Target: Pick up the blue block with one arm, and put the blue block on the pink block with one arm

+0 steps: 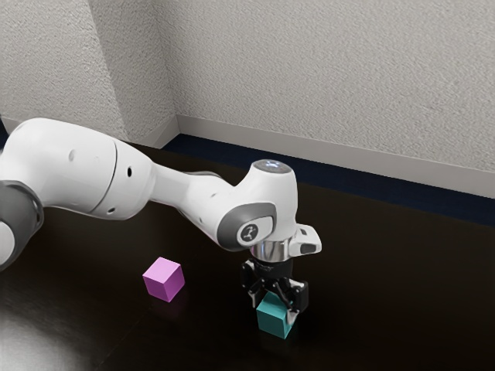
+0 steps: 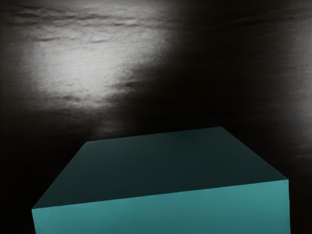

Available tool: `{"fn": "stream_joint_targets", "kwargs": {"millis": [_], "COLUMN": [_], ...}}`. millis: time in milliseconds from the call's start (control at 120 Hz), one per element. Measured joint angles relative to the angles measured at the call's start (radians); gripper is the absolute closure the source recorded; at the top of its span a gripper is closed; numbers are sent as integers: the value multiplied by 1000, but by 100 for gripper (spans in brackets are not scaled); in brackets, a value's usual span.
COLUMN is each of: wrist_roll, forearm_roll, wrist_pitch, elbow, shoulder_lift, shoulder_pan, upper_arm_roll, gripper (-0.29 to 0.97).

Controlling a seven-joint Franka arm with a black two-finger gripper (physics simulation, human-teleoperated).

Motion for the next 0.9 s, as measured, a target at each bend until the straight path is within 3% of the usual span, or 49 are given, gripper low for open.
{"fn": "stream_joint_targets", "kwargs": {"millis": [267, 558, 900], "wrist_roll": [-3, -8, -13], "forearm_roll": [-1, 1, 43], "wrist_pitch": [1, 1, -37], "elbow": [2, 1, -99], "shoulder_lift": [0, -20, -284], "shoulder_pan": [-5, -11, 78], "upper_arm_roll": [0, 0, -8], "gripper": [23, 26, 30]}}
